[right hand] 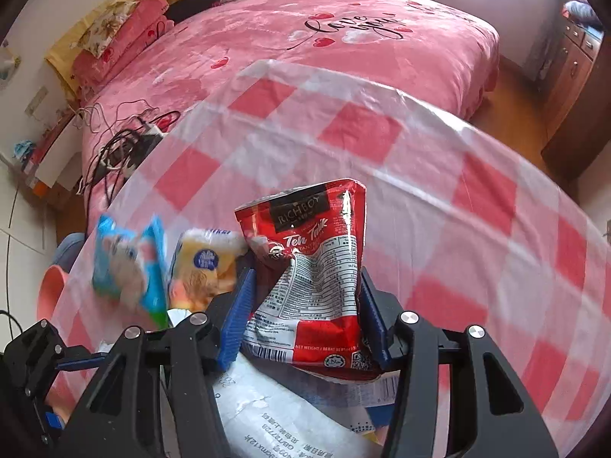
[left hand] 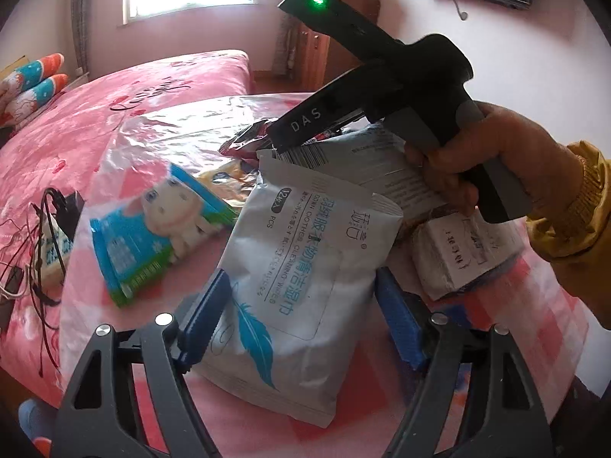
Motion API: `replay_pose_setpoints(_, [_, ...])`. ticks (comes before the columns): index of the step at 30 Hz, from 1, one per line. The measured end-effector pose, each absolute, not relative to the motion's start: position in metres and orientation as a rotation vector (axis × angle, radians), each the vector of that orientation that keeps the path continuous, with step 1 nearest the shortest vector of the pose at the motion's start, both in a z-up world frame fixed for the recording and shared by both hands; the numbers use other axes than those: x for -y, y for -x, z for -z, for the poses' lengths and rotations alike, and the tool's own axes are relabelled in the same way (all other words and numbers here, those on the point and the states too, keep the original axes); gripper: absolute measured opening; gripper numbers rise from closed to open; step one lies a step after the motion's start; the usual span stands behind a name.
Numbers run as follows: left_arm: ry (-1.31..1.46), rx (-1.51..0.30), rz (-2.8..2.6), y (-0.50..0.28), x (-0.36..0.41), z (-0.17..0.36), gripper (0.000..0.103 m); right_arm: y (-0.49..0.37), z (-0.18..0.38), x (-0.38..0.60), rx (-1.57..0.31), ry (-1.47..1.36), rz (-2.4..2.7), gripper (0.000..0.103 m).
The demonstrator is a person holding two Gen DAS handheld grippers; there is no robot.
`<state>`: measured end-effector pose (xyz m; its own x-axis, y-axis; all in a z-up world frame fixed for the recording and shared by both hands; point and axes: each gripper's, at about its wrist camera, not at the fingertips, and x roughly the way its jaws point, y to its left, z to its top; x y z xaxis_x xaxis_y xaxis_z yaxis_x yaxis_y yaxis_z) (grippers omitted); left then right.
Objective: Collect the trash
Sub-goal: 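Grasp the red Tea Talk snack bag with the right tool, then grasp the white feather-print wipes packet with the left tool while the right tool holds the red bag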
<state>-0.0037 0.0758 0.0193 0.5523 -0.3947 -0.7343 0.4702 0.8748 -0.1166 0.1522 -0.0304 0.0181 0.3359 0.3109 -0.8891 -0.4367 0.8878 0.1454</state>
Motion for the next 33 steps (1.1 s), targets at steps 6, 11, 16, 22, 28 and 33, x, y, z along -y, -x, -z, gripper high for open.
replay_pose_setpoints(6, [-0.086,-0.830,0.540,0.037,-0.068,-0.023,0.071,-0.111,-0.022,0.046,-1.092,0.089,-0.480,0.053])
replay_pose_setpoints(11, [-0.068,-0.813,0.544,0.049,-0.068,-0.026,0.059,-0.092,-0.033,0.055,-1.014,0.044,-0.434,0.051])
replay_pose_setpoints(16, [-0.051,-0.806,0.549,0.055,-0.070,-0.027,0.055,-0.084,-0.043,0.065,-0.937,-0.016,-0.389,0.050])
replay_pose_setpoints(22, [-0.076,-0.772,0.539,0.056,-0.079,-0.033,0.086,-0.070,-0.054,0.083,-0.842,-0.126,-0.361,0.050])
replay_pose_setpoints(28, [-0.203,-0.769,0.553,0.041,-0.079,-0.025,0.095,-0.049,-0.068,0.098,-0.760,-0.218,-0.342,0.050])
replay_pose_setpoints(33, [-0.192,-0.818,0.577,0.025,-0.079,-0.012,0.096,-0.027,-0.078,0.108,-0.720,-0.264,-0.344,0.050])
